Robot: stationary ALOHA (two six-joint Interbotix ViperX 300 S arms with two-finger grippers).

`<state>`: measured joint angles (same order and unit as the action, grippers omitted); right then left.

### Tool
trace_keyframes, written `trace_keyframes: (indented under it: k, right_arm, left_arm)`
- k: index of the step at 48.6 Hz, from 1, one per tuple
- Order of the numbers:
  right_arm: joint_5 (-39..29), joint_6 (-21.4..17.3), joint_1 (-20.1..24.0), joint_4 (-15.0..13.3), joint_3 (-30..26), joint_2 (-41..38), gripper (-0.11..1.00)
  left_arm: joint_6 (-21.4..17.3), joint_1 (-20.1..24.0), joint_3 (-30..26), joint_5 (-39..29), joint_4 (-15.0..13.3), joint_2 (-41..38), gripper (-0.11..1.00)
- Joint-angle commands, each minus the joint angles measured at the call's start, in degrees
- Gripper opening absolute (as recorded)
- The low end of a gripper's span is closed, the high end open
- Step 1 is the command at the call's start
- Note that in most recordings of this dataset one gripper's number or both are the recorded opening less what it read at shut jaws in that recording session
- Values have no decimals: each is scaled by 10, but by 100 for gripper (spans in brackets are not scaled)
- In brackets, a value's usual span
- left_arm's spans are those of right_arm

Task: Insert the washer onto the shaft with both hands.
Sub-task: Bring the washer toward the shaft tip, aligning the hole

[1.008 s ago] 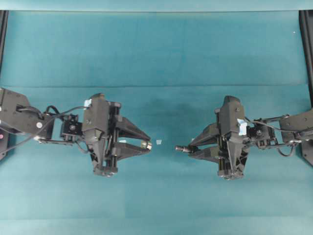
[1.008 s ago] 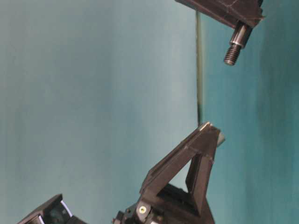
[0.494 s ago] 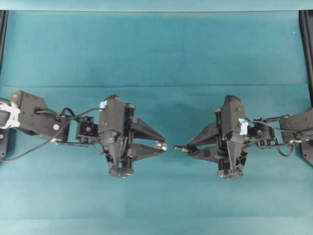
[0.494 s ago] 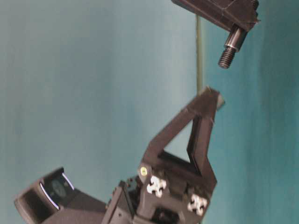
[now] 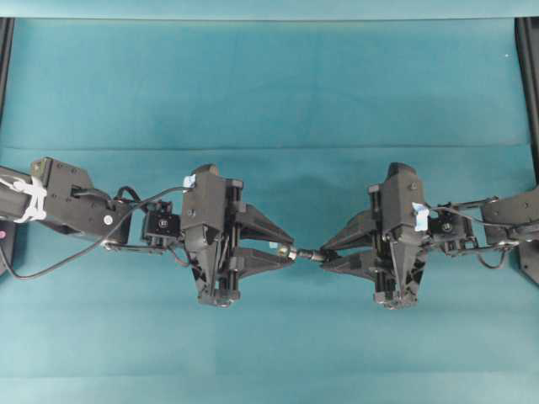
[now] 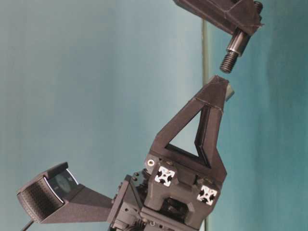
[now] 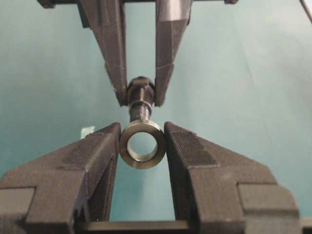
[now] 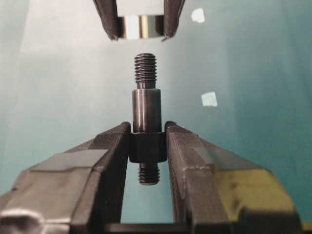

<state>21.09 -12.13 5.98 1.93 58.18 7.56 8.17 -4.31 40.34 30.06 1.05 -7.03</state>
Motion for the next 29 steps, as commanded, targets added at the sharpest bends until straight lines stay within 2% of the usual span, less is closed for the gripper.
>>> trace_keyframes:
  k: [1,16,29]
  right_arm:
    - [11,-5,4,0,-4,-2,0]
    - [55,-7,27,1,-1,-41,0]
    - [68,-7,26,1,-2,-47,0]
  left_arm:
    - [-1,-1,-8,5,1,4,35]
    - [4,-4,-9,6,1,-4,36]
    - [10,-7,-8,6,1,-5,35]
